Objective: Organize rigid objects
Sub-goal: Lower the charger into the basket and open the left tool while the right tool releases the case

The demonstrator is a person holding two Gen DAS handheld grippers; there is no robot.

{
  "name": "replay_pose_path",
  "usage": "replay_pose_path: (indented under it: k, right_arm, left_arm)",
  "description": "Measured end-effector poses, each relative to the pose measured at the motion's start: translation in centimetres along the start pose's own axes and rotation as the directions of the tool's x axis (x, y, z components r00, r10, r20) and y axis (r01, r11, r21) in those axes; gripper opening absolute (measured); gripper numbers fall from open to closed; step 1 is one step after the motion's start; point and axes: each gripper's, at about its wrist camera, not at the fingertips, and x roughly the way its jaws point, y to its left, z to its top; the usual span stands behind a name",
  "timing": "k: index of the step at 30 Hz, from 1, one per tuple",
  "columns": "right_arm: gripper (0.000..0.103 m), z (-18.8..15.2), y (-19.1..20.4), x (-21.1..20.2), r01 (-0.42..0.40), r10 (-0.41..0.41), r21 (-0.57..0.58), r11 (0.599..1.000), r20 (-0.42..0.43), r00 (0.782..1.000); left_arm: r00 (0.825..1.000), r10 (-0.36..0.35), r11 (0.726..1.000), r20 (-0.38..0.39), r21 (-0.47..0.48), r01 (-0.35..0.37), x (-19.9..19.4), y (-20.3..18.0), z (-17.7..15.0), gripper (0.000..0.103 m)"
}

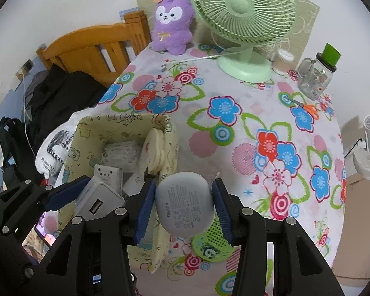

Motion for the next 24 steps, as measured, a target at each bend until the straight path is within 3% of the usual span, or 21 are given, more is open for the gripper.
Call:
replay_pose_path:
  k: [12,19,24]
  right_arm:
    - [0.050,-0.3,1.6,2.1,-0.015,0.013,-0.045,0.999,-0.049,0.999]
    - [0.050,0.1,2.1,2.6,-0.020,0.017,-0.062,0.998,-0.049,0.999]
    - [0.050,0.1,2.7,2.8,-0.030,0.026,-0.075,0.997,-0.051,0.998]
  left_arm:
    - [0.997,-0.001,1.000,-0.080,-0.013,0.000,2.7,1.8,-2.0,0.053]
    - [0.996,0.000,0.999,-0.087,-0.034,-0.003,3.1,2.5,-2.2,0.074]
    - [0.996,0.030,0.999,-0.084,-0.021,-0.032,3.2,3.1,-2.3,0.082]
